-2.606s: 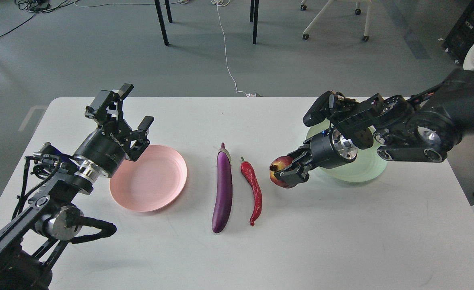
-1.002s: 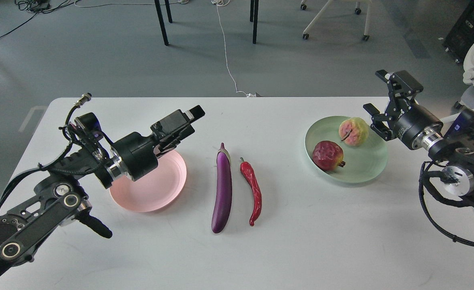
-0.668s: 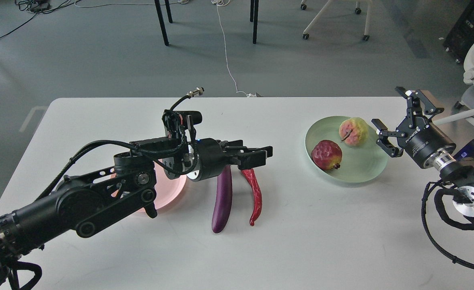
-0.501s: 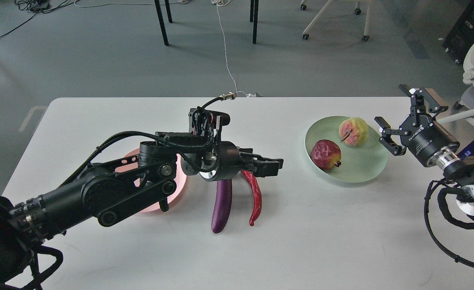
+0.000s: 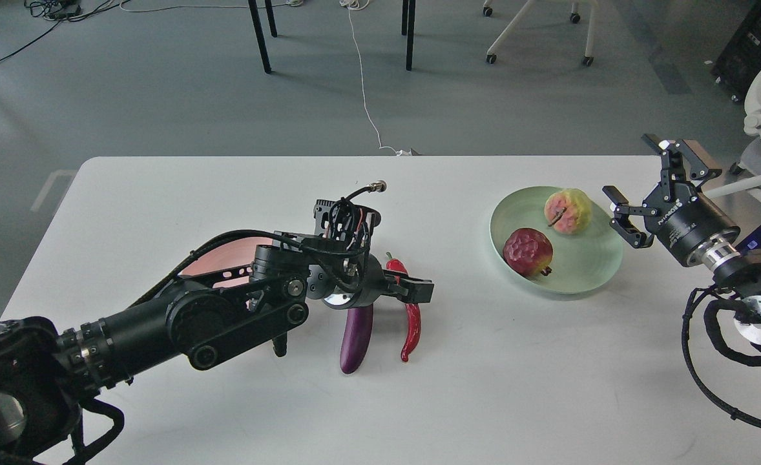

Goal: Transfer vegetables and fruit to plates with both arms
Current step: 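Grasp the red chili pepper with the left gripper and lift it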

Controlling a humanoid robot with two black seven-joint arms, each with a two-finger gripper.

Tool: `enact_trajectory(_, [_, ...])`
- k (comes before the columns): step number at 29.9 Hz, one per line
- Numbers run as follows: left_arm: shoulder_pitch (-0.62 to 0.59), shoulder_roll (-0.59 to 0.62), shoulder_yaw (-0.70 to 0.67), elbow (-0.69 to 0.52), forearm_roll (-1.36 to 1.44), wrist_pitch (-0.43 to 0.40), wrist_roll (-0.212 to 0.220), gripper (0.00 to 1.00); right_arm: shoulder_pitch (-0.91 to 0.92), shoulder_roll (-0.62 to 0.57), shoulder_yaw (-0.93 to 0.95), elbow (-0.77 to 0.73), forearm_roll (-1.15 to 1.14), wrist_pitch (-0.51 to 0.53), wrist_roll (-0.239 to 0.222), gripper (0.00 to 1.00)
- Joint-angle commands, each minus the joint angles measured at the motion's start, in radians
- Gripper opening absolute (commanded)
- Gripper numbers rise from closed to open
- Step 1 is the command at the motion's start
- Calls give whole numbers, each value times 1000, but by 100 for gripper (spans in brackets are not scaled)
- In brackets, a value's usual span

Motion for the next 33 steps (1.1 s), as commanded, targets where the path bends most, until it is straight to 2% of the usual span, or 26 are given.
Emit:
enact_trajectory(1, [8,-18,1,18,-2,10,8,98,0,0,0,1,0,0,0,98])
enact_trajectory(14, [28,-88,0,70,-5,33,10,98,-2,-1,2,1,0,0,0,98])
enact_trajectory(21, [42,-119,1,103,-3,47,31,92,-5,-1,2,3,0,0,0,98])
enact_trajectory(24, [42,-121,0,107,-5,47,36,77,-9,-3,2,3,0,0,0,98])
enact_trajectory(27, [42,-130,0,109,-5,48,57,45,-9,-1,0,3,0,0,0,98])
enact_trajectory(29, [42,-130,0,107,-5,53,80,27,-9,-1,0,3,0,0,0,98])
enact_trajectory(33, [42,-130,1,107,-3,73,89,16,-9,-1,0,5,0,0,0,98])
